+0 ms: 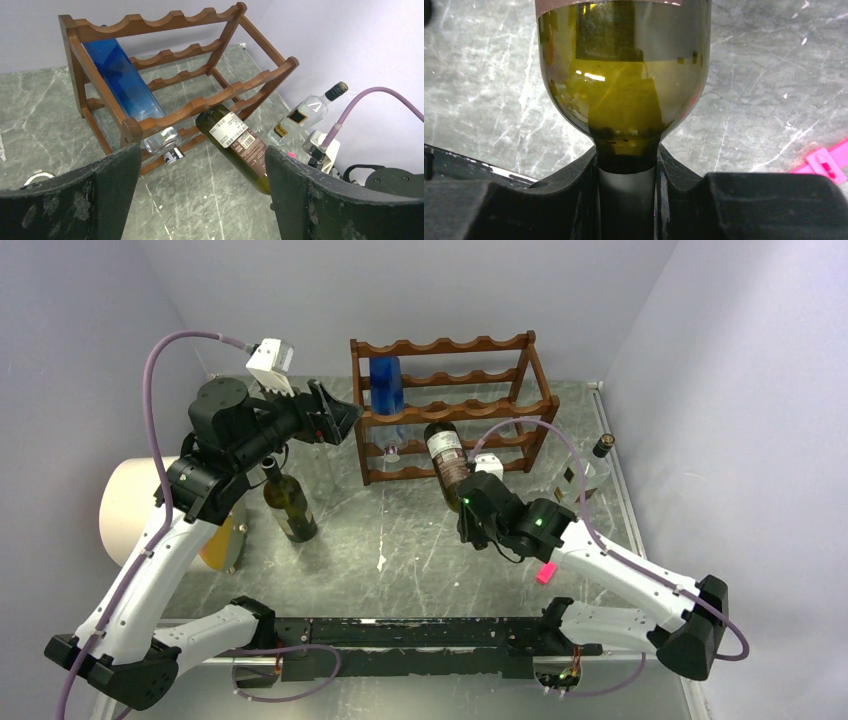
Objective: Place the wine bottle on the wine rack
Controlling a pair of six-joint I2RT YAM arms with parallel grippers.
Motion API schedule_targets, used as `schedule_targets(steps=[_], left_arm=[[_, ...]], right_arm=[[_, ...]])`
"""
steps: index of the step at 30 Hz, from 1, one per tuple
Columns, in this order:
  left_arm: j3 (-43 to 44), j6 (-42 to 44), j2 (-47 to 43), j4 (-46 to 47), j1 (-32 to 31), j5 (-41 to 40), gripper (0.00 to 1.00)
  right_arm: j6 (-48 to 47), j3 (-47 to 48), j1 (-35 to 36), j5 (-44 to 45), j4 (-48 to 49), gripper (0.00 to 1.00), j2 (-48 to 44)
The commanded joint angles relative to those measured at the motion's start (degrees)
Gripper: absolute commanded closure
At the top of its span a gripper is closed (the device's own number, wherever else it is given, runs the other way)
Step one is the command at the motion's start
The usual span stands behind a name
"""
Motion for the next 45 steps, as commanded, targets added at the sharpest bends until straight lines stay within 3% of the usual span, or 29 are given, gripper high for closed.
schedule_targets(steps=[1,10,20,30,45], left_arm=[[-0.3,-0.4,-0.7,-0.1,-0.1,1.7,0.04],[-1.3,2.3,-2.1,1.6,-0.2,4.3,0.04],[-1.8,4.6,-4.3,0.5,-0.2,3.0,0.04],[-0.6,5.8,-3.4,-3.0,-0.2,6.5,0.04],[-1.8,6.8,-4.0,-2.3,-0.2,6.4,0.04]], right_arm=[[-0.5,1.2,-2.5,1.0,10.6,1.00,-0.2],[-3.8,0.1,-7.3,-0.8,24.7,1.00,4.6],[-5.6,6.8,-12.4,-5.5,36.7,1.00,16.1],[-5.0,15.9,-15.8,-9.5,37.5,1.00,25.7],[-3.4,22.1,-17.3,-13.8,34.4,1.00,32.3]])
